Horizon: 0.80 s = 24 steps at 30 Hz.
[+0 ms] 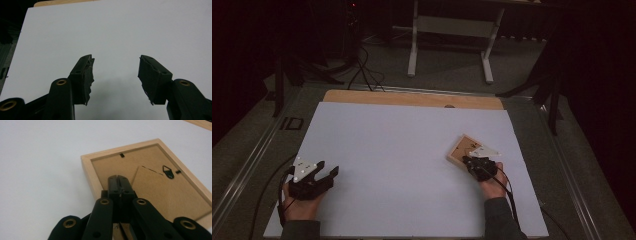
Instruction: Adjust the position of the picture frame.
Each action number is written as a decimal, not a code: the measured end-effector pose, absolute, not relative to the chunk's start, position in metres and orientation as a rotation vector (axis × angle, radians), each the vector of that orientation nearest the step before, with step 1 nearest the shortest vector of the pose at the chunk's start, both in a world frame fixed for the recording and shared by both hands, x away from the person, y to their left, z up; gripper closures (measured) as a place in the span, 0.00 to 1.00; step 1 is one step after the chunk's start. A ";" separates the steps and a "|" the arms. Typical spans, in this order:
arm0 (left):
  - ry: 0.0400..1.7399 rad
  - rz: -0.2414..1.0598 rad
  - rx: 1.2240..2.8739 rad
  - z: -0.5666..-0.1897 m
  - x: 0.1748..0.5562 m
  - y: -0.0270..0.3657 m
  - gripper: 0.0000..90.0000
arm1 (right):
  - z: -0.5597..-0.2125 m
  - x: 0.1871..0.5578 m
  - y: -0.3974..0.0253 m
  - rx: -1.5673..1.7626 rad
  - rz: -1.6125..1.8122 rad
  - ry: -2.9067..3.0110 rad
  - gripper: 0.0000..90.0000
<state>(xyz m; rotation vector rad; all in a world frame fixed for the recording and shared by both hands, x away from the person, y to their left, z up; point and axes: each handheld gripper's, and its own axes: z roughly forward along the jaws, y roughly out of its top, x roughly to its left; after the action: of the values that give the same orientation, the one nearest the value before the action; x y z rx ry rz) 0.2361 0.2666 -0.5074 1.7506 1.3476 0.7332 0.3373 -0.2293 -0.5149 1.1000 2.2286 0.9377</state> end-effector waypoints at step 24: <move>1.344 0.736 1.756 -0.507 0.236 0.266 0.50 | -0.514 0.311 -0.146 0.876 0.984 2.389 1.00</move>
<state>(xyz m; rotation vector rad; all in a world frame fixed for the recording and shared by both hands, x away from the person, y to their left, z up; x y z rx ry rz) 0.2364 0.2665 -0.5067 1.7558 1.3437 0.7363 0.3112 -0.1456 -0.5142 0.8764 2.3894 0.9839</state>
